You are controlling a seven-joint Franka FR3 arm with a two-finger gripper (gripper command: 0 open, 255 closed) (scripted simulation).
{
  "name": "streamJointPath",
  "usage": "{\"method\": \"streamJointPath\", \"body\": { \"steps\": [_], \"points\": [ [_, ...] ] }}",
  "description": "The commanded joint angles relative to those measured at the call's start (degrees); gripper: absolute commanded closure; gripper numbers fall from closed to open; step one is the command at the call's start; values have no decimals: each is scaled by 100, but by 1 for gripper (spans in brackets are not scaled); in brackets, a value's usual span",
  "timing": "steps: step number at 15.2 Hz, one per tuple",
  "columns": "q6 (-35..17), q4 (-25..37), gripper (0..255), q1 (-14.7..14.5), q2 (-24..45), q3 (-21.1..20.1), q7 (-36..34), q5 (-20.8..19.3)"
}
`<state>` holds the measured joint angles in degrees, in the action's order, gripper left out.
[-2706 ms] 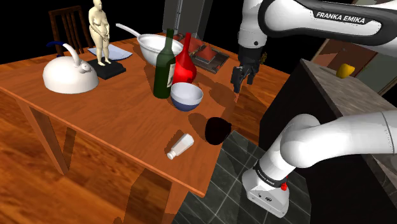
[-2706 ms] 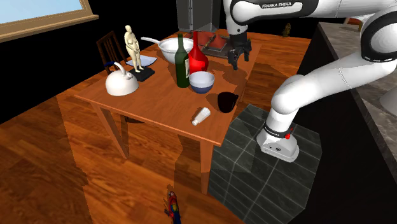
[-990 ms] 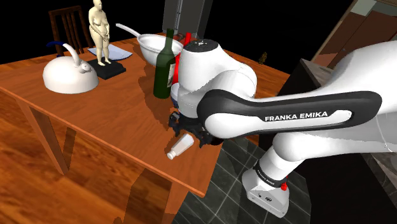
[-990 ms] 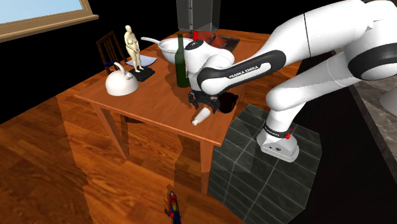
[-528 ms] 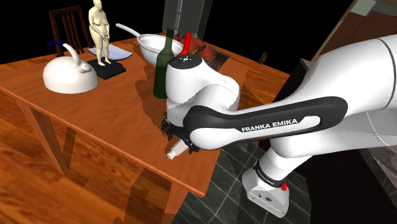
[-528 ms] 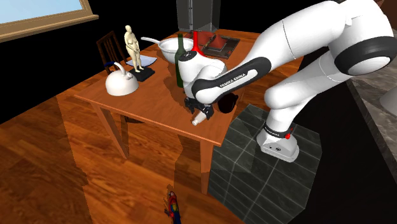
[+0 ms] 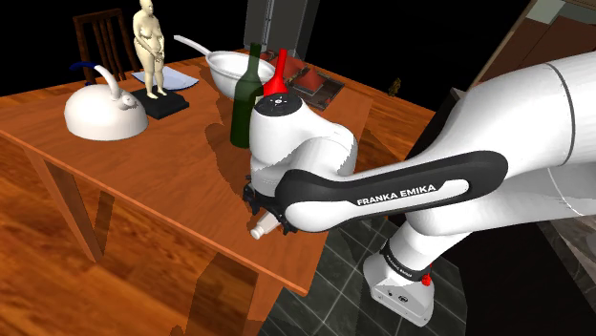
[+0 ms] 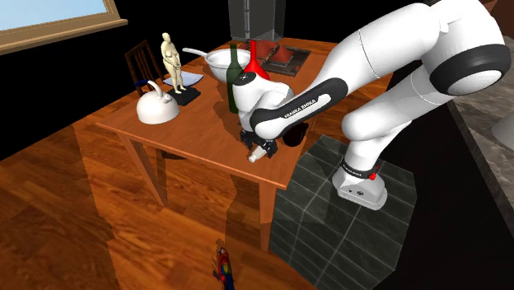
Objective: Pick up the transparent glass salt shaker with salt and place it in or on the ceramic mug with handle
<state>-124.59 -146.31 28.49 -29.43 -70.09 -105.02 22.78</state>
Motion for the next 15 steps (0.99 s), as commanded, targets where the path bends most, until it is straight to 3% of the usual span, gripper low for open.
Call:
{"method": "streamJointPath", "body": {
  "steps": [1,2,3,12,15],
  "points": [
    [-3,-1,0,1,1,-2,0,0],
    [-1,-1,0,0,0,0,0,0],
    [-1,-1,255,0,0,0,0,0],
    [-3,-1,255,1,2,-1,-1,-1],
    [280,91,255,-184,-163,274,69,9]
  ]
}}
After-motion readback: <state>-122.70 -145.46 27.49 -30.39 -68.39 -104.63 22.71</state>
